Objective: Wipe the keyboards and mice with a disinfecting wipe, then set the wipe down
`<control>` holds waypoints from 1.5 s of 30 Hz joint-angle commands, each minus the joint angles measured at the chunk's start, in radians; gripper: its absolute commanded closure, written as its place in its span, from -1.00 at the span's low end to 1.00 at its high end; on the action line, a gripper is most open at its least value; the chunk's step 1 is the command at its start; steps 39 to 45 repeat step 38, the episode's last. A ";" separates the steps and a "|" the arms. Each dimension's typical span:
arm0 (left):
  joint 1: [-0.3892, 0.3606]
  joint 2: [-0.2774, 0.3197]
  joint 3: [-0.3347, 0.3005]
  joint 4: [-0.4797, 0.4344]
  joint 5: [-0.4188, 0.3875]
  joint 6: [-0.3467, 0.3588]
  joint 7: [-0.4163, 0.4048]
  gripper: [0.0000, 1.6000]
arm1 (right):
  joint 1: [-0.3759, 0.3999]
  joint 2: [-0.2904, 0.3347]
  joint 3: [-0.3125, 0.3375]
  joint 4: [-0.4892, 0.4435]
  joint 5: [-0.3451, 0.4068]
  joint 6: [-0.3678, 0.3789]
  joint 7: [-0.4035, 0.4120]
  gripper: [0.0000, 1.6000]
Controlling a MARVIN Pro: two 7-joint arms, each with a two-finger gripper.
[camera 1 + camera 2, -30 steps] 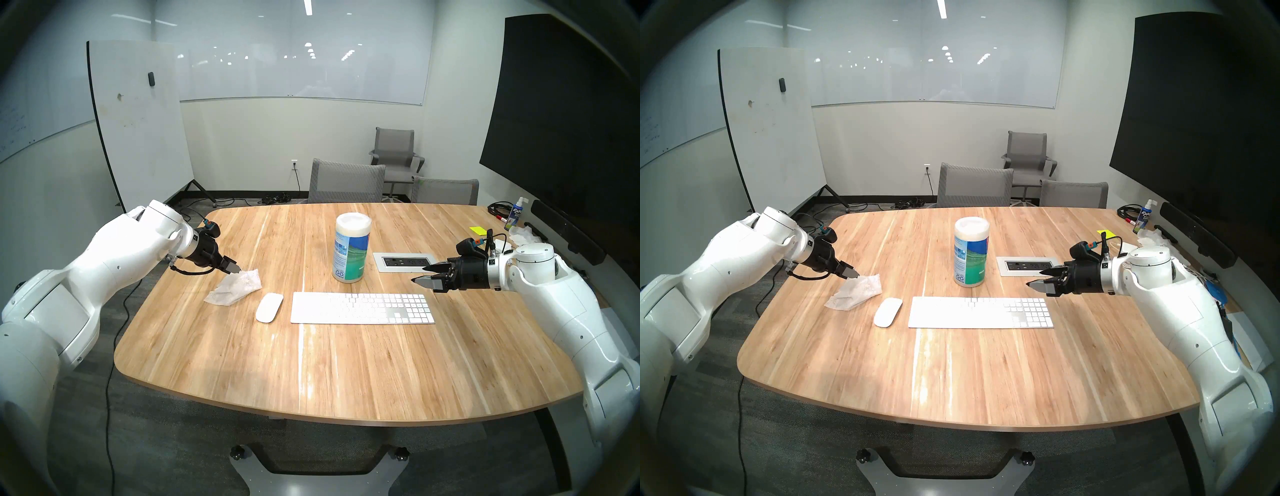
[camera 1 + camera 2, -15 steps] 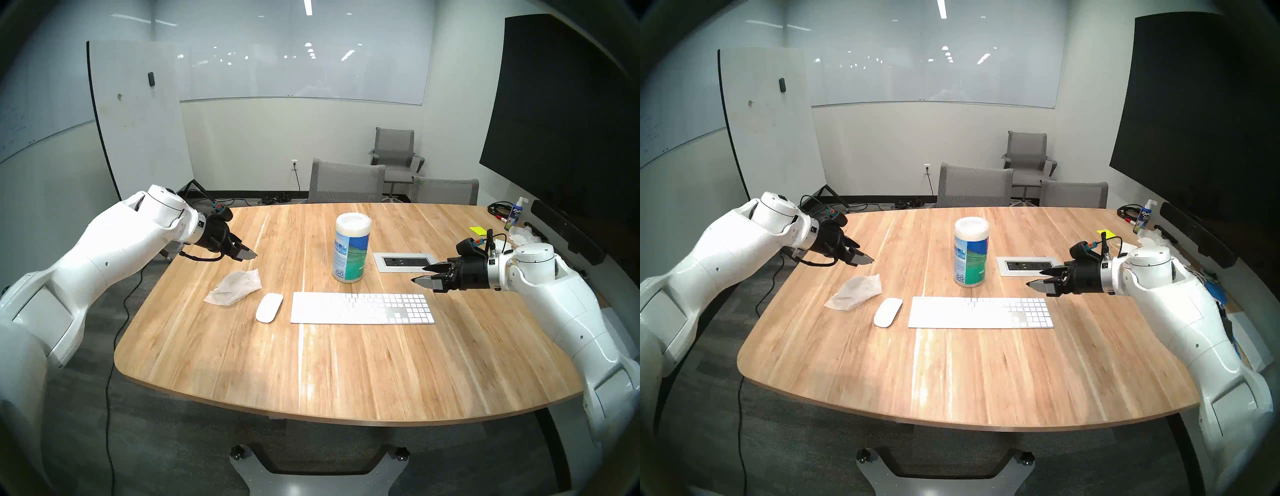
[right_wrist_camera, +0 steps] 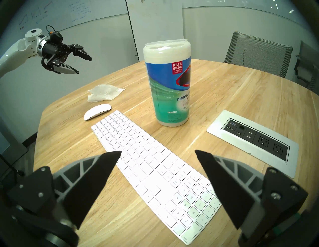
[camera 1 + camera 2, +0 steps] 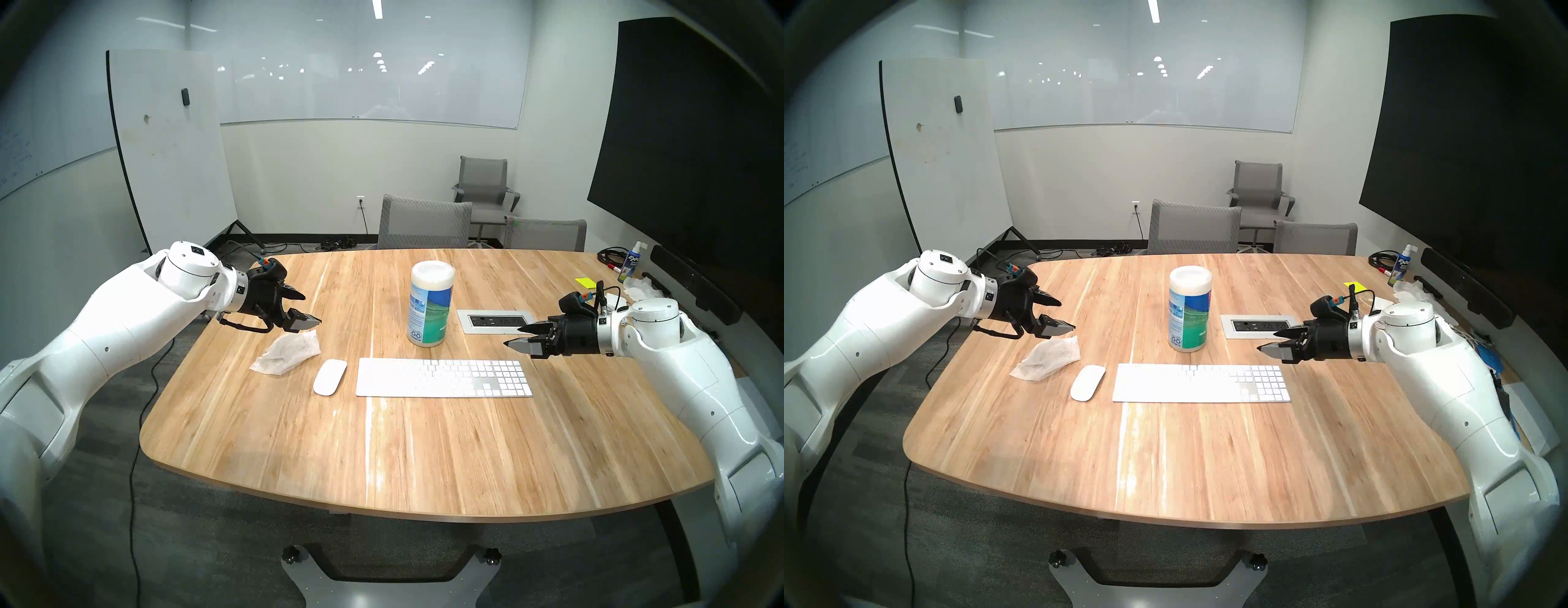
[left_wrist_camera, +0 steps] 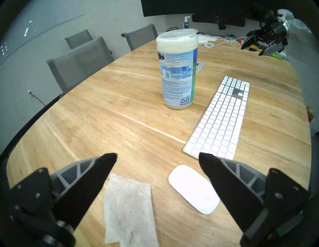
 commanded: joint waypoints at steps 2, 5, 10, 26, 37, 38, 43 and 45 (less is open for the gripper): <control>0.108 0.097 -0.073 -0.135 -0.079 -0.058 0.116 -1.00 | 0.018 0.002 0.012 -0.006 0.003 -0.002 -0.002 -1.00; 0.138 0.114 -0.087 -0.170 -0.099 -0.070 0.163 -1.00 | 0.018 0.001 0.012 -0.006 0.004 -0.002 -0.002 -1.00; 0.191 0.154 -0.107 -0.251 -0.132 -0.072 0.259 -1.00 | 0.018 0.001 0.012 -0.006 0.004 -0.002 -0.002 -1.00; 0.214 0.172 -0.110 -0.282 -0.156 -0.083 0.316 -1.00 | 0.018 0.001 0.012 -0.006 0.004 -0.002 -0.002 -1.00; 0.213 0.175 -0.105 -0.285 -0.161 -0.085 0.322 -1.00 | 0.018 0.001 0.012 -0.006 0.004 -0.002 -0.002 -1.00; 0.213 0.175 -0.105 -0.285 -0.161 -0.085 0.322 -1.00 | 0.018 0.001 0.012 -0.006 0.004 -0.002 -0.002 -1.00; 0.213 0.175 -0.105 -0.285 -0.161 -0.085 0.322 -1.00 | 0.018 0.001 0.012 -0.006 0.004 -0.002 -0.002 -1.00; 0.213 0.175 -0.105 -0.285 -0.161 -0.085 0.322 -1.00 | 0.018 0.001 0.012 -0.006 0.004 -0.002 -0.002 -1.00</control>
